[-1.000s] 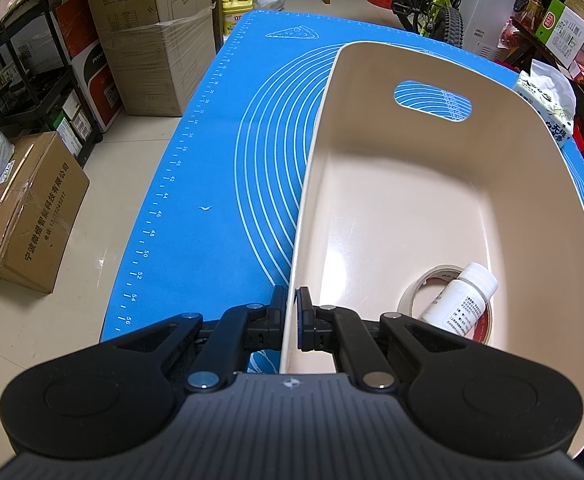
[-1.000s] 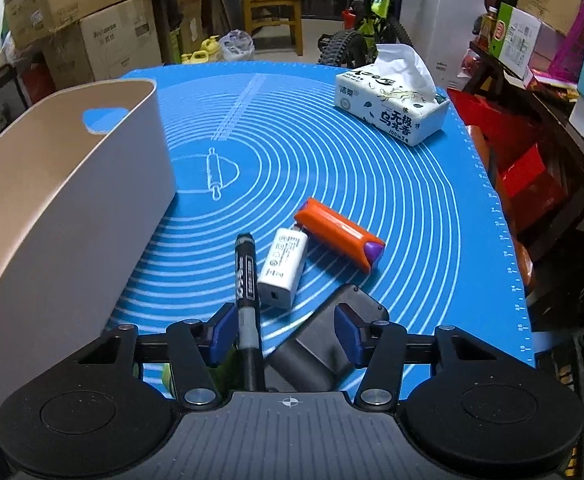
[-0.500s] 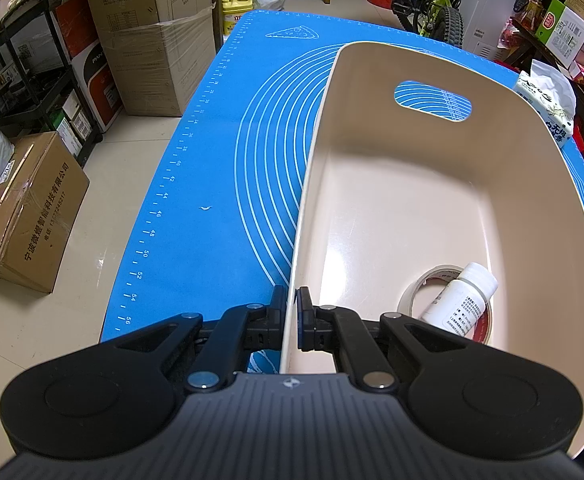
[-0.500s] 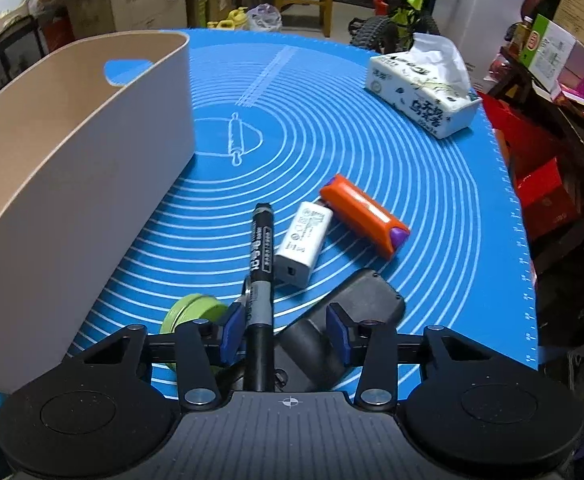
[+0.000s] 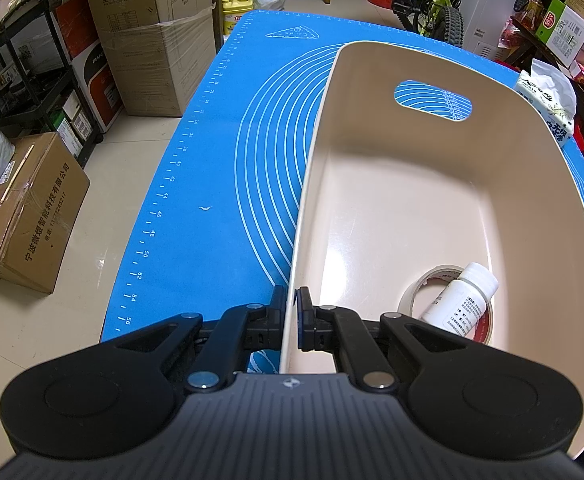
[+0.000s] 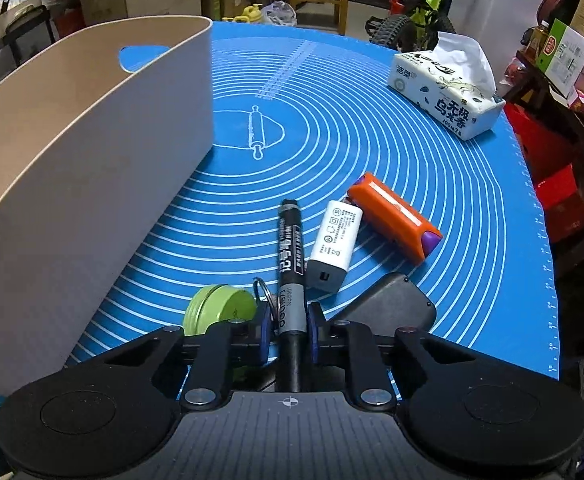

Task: Organize rigid objects
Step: 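Close the right gripper on the black marker and lift it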

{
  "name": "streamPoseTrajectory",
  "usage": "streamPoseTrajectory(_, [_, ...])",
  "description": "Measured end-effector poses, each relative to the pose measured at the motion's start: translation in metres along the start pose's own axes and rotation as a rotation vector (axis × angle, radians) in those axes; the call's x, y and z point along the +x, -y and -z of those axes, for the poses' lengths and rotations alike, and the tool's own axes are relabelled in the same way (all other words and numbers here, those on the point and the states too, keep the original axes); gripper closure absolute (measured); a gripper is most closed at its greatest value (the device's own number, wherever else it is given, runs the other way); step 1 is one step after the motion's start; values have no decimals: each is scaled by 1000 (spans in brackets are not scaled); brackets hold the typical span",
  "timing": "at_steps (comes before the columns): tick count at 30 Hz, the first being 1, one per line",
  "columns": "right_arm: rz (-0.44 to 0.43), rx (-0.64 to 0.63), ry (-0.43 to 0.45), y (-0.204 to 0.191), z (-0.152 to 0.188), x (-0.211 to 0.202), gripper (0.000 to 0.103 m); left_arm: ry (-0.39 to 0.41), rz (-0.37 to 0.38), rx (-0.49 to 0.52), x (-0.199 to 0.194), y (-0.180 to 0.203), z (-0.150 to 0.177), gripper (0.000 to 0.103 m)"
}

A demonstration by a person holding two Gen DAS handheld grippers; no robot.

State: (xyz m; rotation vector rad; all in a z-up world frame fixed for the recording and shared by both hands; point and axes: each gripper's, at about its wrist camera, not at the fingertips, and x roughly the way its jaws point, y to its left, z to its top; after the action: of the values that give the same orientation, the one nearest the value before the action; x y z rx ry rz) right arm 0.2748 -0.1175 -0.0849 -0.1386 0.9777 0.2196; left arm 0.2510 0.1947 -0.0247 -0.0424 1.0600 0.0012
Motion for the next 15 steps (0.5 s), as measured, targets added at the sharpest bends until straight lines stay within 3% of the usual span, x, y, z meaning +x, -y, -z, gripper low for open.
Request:
streamPoseTrajectory(9, [-6, 22, 42, 6, -2, -19, 75, 0, 1, -1, 0, 0, 0, 96])
streamPoseTrajectory(15, [23, -29, 13, 4, 3, -18, 75, 0, 2, -1, 0, 0, 0, 96])
